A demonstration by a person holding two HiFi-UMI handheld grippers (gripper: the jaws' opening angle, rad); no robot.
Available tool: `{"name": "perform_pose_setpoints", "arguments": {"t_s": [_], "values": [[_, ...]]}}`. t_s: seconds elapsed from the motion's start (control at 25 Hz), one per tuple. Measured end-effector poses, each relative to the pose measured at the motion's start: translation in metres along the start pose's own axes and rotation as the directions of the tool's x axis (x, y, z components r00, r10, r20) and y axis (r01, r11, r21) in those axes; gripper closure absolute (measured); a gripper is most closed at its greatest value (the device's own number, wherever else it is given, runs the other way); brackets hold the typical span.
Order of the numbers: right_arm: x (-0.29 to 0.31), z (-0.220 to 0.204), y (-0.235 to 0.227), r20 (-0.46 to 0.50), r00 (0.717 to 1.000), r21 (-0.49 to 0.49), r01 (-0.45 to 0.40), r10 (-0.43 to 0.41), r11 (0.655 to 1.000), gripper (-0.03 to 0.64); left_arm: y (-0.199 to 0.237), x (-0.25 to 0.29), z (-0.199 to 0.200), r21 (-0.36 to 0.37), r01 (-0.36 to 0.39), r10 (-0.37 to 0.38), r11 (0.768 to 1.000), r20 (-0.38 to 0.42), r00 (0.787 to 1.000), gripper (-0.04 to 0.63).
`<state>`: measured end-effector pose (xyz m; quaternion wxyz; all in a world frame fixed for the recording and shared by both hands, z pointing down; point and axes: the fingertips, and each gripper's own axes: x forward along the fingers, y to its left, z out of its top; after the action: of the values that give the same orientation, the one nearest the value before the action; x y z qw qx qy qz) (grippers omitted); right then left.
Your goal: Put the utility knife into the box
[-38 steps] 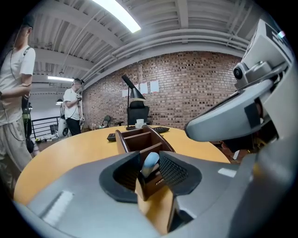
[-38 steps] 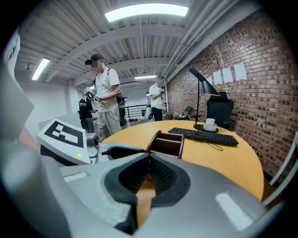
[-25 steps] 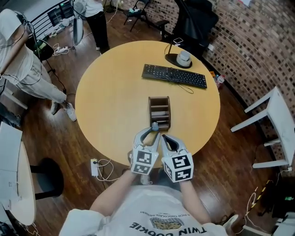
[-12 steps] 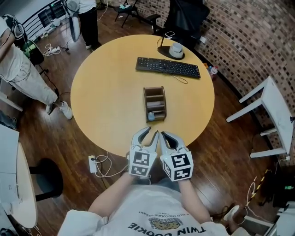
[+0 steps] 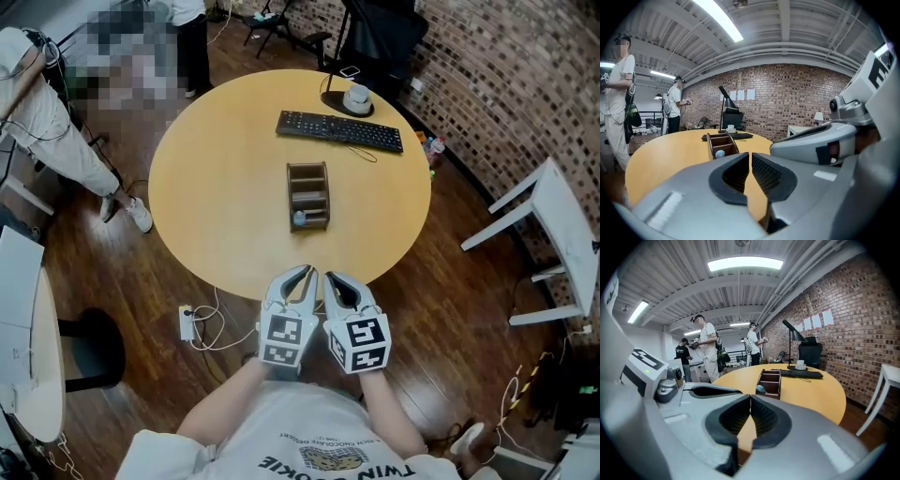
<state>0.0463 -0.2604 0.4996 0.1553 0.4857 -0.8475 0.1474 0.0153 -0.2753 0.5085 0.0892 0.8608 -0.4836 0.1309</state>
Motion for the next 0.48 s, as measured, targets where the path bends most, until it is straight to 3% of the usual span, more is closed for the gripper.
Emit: {"name": "perform_pose_setpoints", "arguments": {"t_s": [0.48], "values": [[-0.097, -0.037, 0.027, 0.029, 0.999, -0.018, -0.035, 0.036, 0.999, 0.615, -0.080, -0.072, -0.014, -0.003, -0.035, 0.035, 0.999, -0.002, 0.999, 0.588]]}}
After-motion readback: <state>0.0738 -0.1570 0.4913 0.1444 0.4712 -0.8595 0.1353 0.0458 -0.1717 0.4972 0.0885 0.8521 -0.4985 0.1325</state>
